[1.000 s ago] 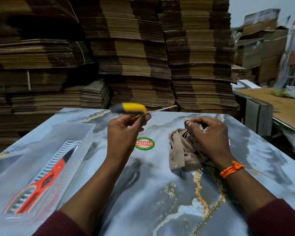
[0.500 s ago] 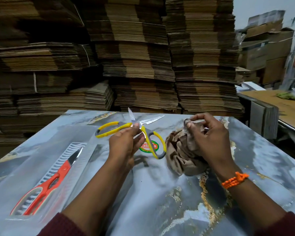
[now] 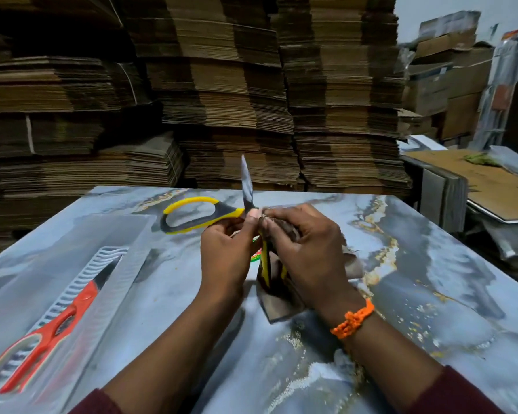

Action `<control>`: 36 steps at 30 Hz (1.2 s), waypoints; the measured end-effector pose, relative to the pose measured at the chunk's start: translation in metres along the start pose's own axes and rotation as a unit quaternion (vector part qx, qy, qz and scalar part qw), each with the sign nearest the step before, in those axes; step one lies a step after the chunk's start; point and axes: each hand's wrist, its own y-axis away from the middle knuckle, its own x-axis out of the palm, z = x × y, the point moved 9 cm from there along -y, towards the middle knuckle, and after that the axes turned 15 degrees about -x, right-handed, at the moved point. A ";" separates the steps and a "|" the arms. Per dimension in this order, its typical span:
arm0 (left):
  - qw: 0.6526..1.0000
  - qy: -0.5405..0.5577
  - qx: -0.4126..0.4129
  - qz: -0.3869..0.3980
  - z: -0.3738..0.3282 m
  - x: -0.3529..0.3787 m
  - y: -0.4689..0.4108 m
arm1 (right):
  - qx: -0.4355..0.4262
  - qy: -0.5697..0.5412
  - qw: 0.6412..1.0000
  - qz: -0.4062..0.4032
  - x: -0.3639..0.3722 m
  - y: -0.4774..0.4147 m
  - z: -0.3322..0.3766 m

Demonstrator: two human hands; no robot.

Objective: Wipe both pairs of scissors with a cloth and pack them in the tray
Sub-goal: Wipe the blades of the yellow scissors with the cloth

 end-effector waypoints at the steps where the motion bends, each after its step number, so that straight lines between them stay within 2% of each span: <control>1: 1.000 -0.013 0.012 0.002 -0.001 0.002 0.002 | 0.003 0.002 1.000 -0.008 -0.001 0.000 -0.002; 8: 0.999 -0.030 0.035 0.007 -0.001 0.007 0.010 | 0.070 0.001 0.996 -0.057 -0.007 0.002 -0.015; 16: 0.999 -0.023 0.047 0.006 -0.006 0.012 0.016 | 0.010 0.054 0.997 -0.058 -0.012 -0.001 -0.003; 22: 1.000 0.014 0.022 0.012 -0.006 0.015 0.020 | -0.020 0.085 0.995 -0.051 -0.012 -0.003 -0.002; 32: 1.000 0.017 0.007 -0.009 -0.001 0.013 0.018 | 0.028 0.074 0.995 -0.053 -0.012 -0.001 -0.011; 36: 0.999 -0.004 0.012 -0.037 0.002 0.007 0.014 | 0.089 0.045 0.994 -0.047 -0.008 0.002 -0.027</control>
